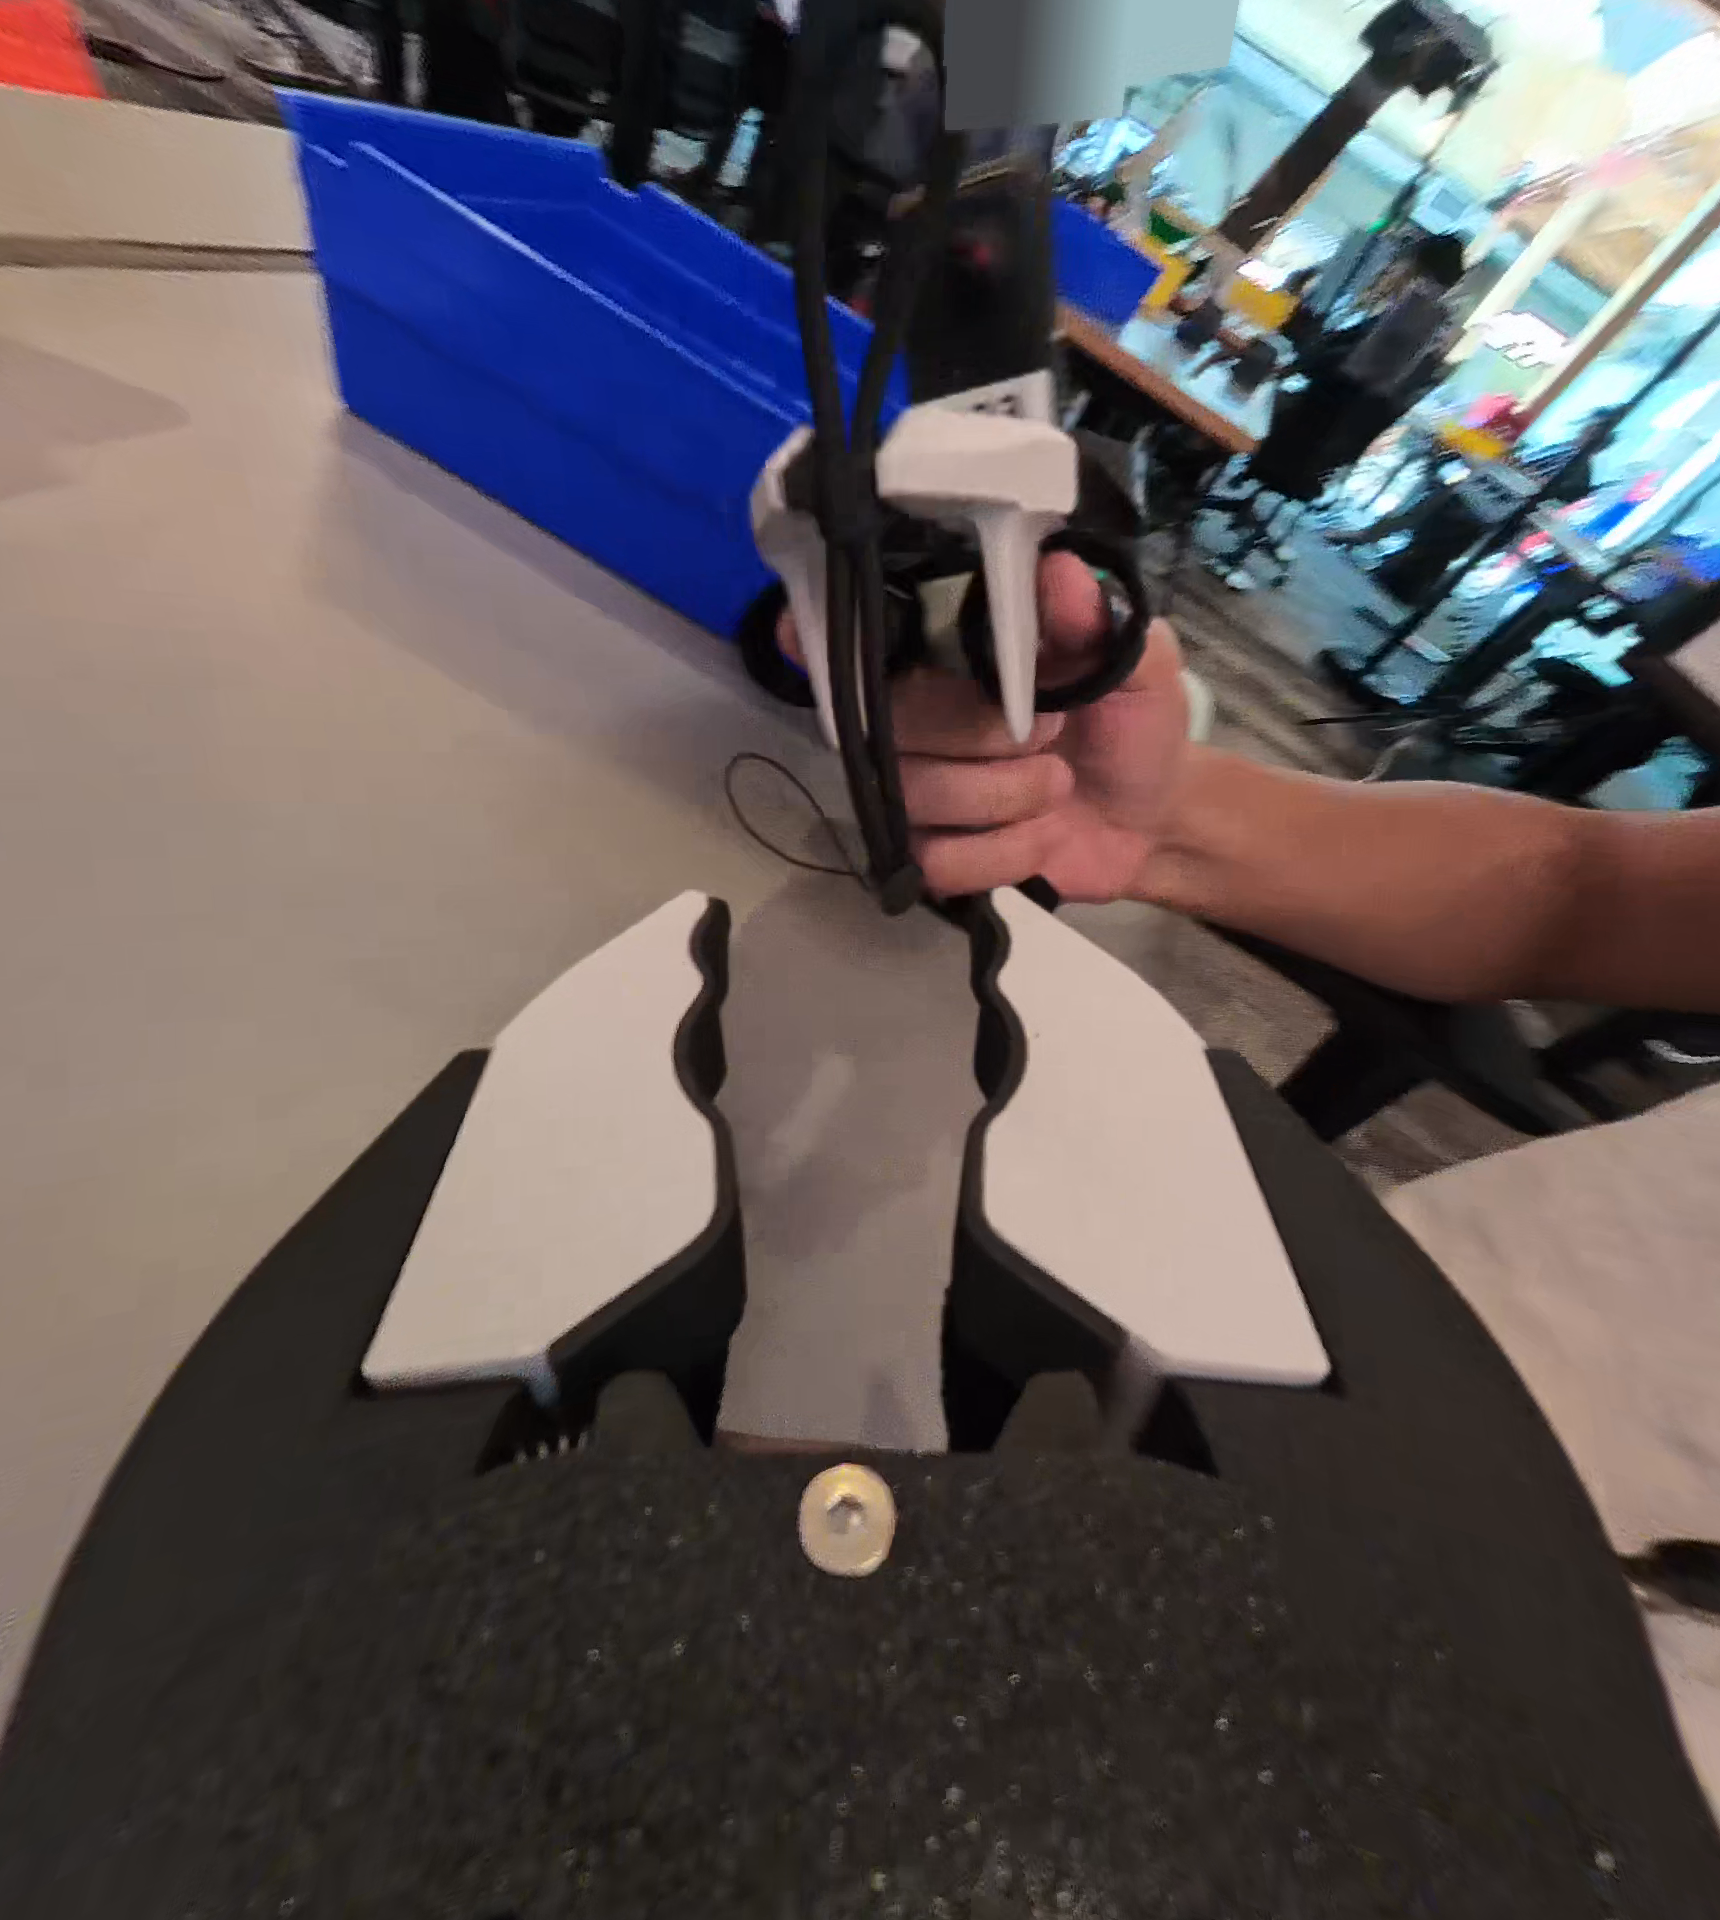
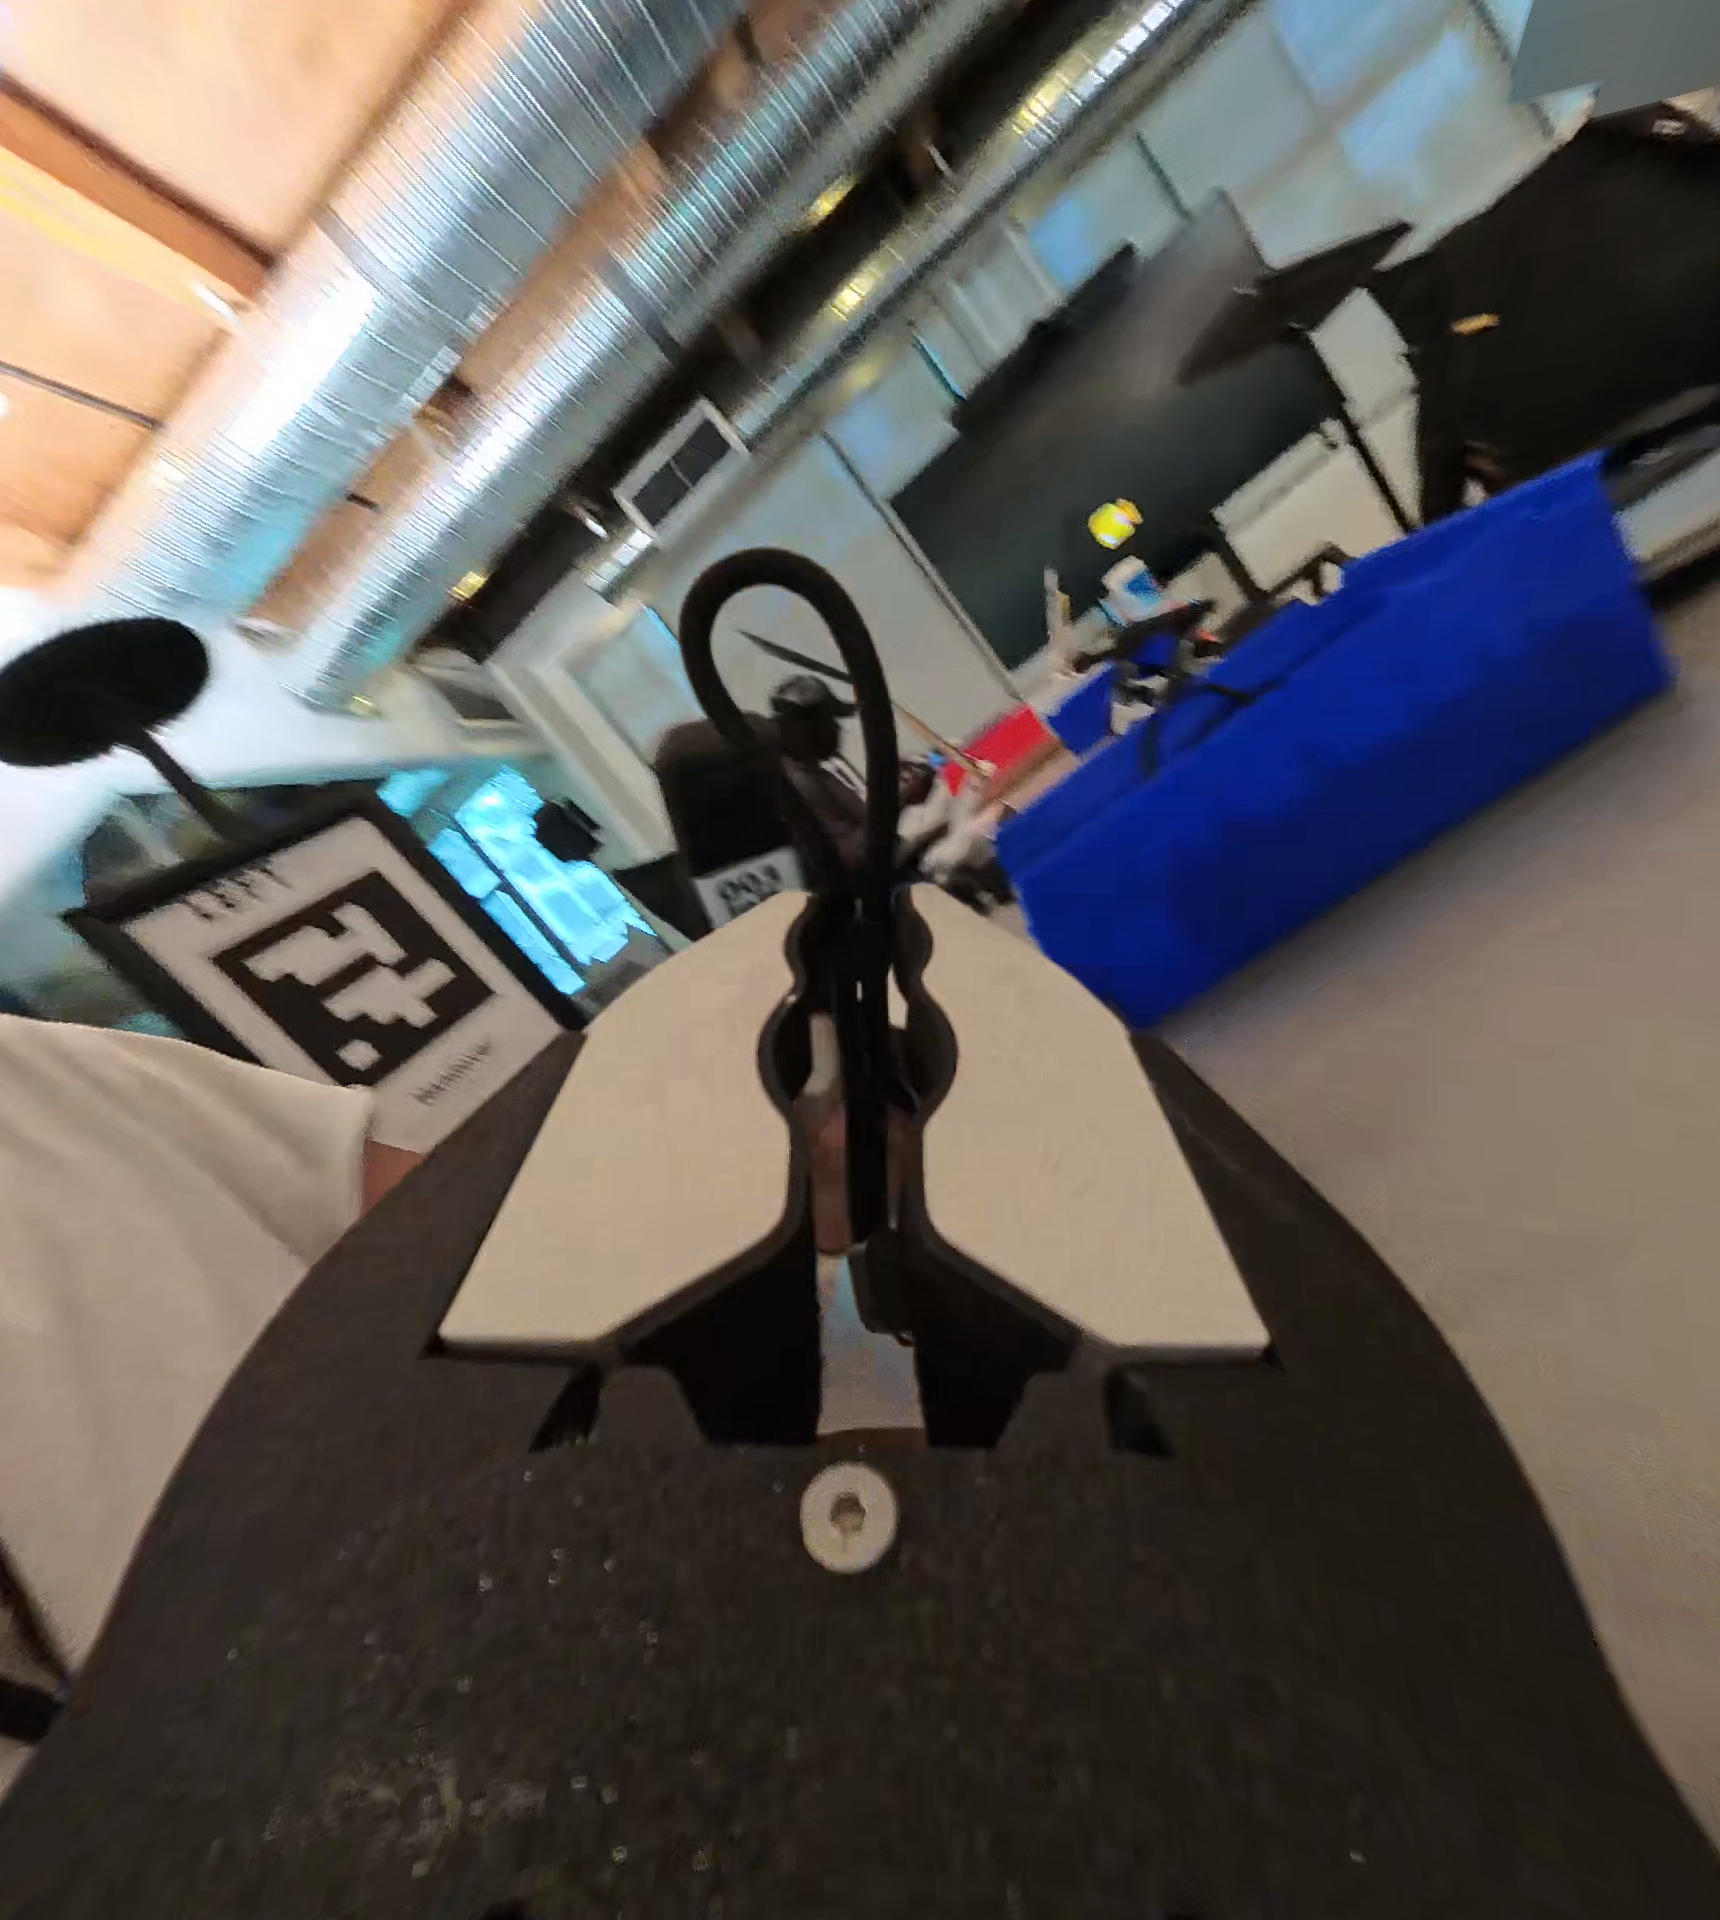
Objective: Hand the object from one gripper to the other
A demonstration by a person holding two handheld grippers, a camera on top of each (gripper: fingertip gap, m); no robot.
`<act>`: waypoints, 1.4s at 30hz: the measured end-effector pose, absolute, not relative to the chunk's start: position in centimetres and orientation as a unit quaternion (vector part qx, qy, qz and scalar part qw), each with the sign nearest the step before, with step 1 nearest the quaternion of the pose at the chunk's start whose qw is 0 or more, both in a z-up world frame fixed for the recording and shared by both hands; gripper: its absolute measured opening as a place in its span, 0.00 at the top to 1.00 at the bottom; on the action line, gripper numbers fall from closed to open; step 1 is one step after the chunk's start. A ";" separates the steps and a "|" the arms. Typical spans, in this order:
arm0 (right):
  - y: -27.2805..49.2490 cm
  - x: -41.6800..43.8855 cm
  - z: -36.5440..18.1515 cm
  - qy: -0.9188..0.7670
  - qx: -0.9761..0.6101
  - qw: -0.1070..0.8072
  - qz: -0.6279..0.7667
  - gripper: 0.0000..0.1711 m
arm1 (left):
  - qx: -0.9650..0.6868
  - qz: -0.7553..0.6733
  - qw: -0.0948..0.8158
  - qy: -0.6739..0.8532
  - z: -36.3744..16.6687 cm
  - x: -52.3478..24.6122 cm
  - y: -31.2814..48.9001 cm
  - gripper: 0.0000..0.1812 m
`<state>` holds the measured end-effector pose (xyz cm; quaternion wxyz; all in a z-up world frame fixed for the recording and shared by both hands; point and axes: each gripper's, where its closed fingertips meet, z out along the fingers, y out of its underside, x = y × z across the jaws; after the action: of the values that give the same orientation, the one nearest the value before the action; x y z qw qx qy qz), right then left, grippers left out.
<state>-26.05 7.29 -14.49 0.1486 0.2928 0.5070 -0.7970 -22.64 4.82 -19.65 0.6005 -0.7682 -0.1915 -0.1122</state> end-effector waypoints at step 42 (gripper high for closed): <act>4.1 -25.4 -21.9 0.776 -0.020 -0.512 -0.367 0.85 | -0.868 0.049 0.480 -0.121 -23.9 -23.8 3.6 0.93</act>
<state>-25.41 4.13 -21.93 -0.5121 -0.0199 0.7761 -0.3674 -23.76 3.62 -23.86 0.4796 -0.8677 -0.1212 0.0492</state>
